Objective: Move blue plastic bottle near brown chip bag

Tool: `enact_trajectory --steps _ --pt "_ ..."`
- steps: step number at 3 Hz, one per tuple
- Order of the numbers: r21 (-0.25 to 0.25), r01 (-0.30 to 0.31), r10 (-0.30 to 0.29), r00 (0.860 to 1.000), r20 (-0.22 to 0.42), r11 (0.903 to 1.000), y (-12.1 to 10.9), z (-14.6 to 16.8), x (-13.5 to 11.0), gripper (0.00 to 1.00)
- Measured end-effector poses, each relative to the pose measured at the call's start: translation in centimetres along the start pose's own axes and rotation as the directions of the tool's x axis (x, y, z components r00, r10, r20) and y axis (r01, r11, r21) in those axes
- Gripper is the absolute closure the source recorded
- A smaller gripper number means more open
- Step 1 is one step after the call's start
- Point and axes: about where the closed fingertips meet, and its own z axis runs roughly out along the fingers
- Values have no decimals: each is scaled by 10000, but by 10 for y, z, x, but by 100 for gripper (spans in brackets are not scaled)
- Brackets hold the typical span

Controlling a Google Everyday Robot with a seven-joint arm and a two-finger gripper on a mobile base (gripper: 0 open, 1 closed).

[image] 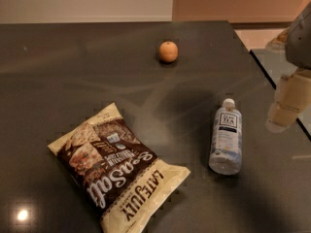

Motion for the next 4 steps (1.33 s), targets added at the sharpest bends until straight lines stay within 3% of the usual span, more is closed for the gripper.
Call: enact_trajectory --steps 2,3,4 --pt "-197 -232 229 9997 -124 9995 -4 4 -3 0" --pt "-421 -985 989 9951 66 9942 -2 20 -19 0" --pt "-566 -2173 2167 9761 -168 9745 1 39 -34 0"
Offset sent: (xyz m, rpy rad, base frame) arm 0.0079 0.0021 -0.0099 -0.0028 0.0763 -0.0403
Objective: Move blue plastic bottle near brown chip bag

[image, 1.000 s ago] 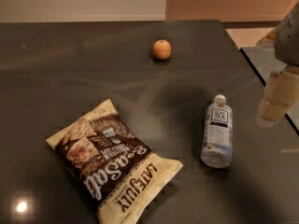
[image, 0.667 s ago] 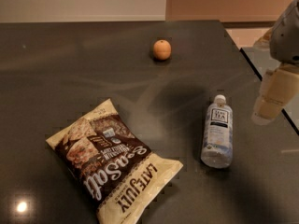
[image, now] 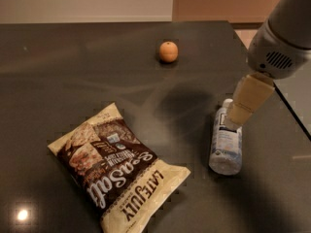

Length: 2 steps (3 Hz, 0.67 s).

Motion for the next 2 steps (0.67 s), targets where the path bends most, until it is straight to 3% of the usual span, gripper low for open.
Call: enact_trajectory --steps 1,2 --pt "9 -1376 1376 9903 -210 9905 7 14 -12 0" --pt "-11 -2920 2915 9549 -562 9564 4 28 -15 0"
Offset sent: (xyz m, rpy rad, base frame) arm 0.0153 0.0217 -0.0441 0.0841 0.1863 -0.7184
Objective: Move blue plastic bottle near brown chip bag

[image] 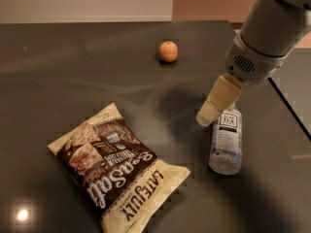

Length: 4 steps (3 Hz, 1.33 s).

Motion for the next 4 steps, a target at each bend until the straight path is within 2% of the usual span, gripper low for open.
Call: enact_trajectory --steps 1,2,3,4 --pt "-176 -1932 1920 9799 -536 9810 -6 21 6 0" --pt "-279 -3708 3670 9258 -907 9283 -10 39 14 0" --pt "-263 -4767 4693 8725 -1359 8786 -9 55 19 0" --pt "-177 -5159 5045 8438 -1830 8564 -8 66 20 0"
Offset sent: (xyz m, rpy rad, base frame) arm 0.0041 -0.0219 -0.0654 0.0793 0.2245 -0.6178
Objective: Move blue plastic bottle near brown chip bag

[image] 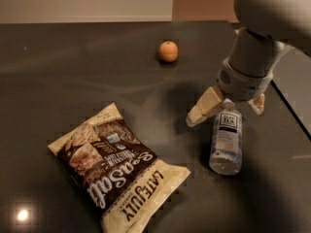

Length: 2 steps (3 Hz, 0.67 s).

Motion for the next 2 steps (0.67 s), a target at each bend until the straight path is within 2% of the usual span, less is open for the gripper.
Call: enact_trajectory --steps 1,2 --pt "-96 -204 200 9992 -335 9997 -1 10 2 14" --pt "-179 -292 283 9983 -510 9994 -1 16 3 33"
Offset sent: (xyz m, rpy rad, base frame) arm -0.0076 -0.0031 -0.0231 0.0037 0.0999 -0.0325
